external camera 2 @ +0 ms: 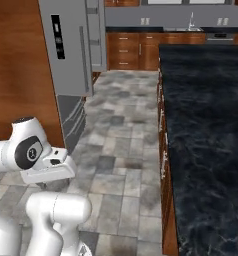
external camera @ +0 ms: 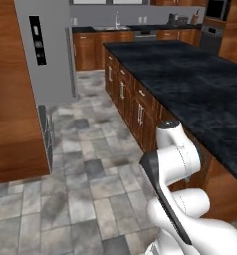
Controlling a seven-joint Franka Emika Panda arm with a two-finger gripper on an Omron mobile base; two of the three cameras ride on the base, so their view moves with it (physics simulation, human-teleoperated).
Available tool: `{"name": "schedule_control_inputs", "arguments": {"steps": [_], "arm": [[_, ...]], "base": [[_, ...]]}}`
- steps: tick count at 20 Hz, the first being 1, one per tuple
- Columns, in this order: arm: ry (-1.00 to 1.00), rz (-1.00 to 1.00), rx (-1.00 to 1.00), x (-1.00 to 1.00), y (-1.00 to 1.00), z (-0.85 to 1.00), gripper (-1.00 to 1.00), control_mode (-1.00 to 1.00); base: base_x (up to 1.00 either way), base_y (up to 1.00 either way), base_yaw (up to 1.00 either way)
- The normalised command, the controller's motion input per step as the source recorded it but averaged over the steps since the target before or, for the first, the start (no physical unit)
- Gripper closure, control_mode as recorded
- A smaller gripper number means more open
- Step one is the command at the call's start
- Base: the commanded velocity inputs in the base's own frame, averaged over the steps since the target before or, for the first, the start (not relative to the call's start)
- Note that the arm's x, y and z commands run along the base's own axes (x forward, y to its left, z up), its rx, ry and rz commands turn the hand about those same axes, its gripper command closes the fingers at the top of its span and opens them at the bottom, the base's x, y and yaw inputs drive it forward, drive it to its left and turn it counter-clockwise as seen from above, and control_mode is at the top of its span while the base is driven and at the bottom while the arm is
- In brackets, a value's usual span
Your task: There is a bowl on the dining counter. Grab a lemon wedge from the fridge and place it in the bowl. Then get the liquor bottle and glass cup from the cabinet and place them next to the bowl.
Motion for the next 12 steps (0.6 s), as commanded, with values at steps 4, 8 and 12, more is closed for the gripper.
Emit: {"name": "schedule_control_inputs", "arguments": {"steps": [4,8,12], "arm": [[0.00,0.00,0.00,0.00,0.00,0.00,-1.00,1.00],[0.00,0.00,0.00,0.00,0.00,0.00,-1.00,1.00],[0.00,0.00,0.00,0.00,0.00,0.00,-1.00,1.00]], "base": [[0.96,-0.10,0.00],[0.99,-0.15,0.01],[1.00,-0.30,0.10]]}}
